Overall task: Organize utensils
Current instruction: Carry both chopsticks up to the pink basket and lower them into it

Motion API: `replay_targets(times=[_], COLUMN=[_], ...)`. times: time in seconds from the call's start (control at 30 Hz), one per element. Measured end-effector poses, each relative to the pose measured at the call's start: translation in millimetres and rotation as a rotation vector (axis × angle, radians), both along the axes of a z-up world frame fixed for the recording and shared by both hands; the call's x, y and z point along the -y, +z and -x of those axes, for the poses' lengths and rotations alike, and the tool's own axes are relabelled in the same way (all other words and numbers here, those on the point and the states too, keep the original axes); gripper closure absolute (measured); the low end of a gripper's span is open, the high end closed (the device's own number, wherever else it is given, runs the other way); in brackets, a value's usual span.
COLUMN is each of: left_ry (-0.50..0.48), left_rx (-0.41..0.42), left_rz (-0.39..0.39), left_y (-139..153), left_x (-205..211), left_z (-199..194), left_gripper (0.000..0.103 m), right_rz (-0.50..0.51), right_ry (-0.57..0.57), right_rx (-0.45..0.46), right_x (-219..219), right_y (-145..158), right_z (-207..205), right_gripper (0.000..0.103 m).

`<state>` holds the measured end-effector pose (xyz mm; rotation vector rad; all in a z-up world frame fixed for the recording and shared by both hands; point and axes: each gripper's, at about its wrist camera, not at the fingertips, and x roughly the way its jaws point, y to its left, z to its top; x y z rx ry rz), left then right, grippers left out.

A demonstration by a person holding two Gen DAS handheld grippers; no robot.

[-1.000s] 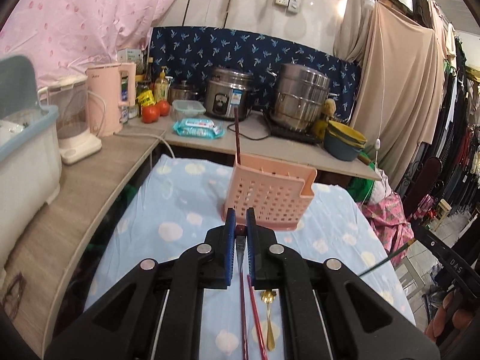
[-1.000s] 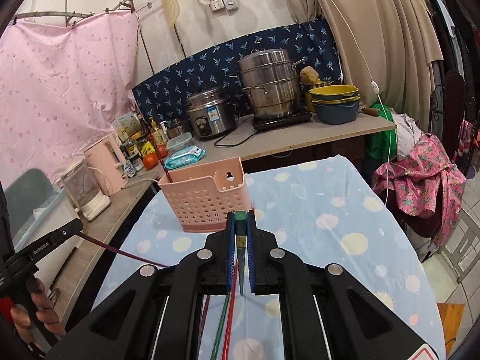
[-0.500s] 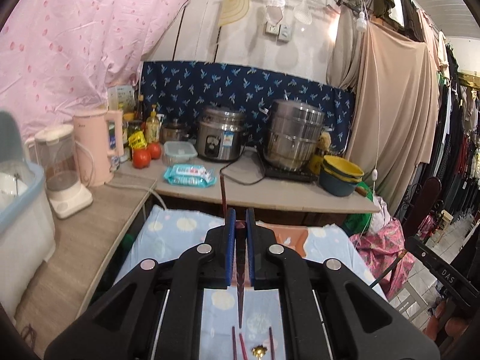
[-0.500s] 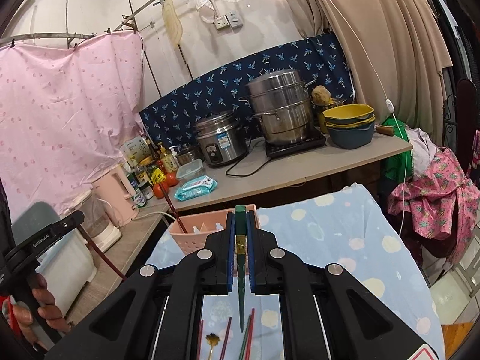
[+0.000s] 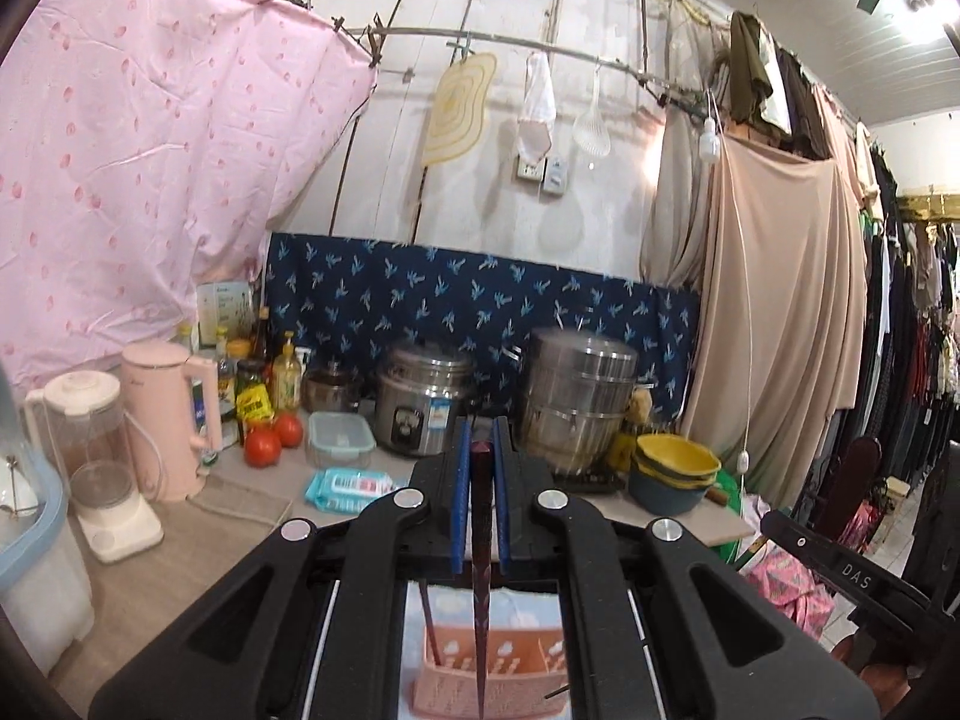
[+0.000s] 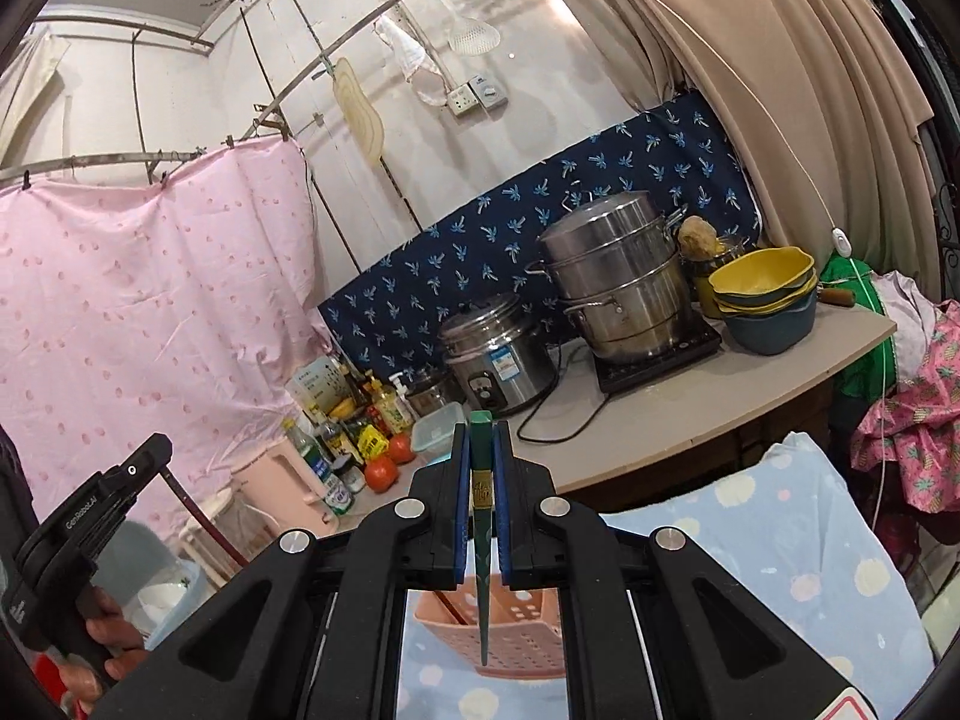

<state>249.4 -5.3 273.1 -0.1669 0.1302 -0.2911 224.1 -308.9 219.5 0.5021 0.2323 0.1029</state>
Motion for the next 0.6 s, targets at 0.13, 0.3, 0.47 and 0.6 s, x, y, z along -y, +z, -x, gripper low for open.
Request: replay_targets(times=[0.13,0.3,0.47,0.6], left_ry=[-0.001,0.007,0.018,0.028], left_rx=[0.029,-0.018,-0.098,-0.151], left_rz=[0.021,0.031,0.018,0.005], left_y=[1,-21,-58,-81], left_x=[2,4,5,3], left_z=[-17,-46,-68,-79], left_gripper=[0.096,0.096,0.096,0.096], right_rz=[-0.020,-0.003,0.024,0.036], right_ry=[-0.013,-0.017,0.004,0.004], right_rx=[0.035,0.018,-0.058,-0.112], right_x=[0,-7,-14,-15], right_y=[1,-15,-48,-71], right_z=[-20,-46,-67,-75], right_gripper=[0.096,0.096,0.096,0.096])
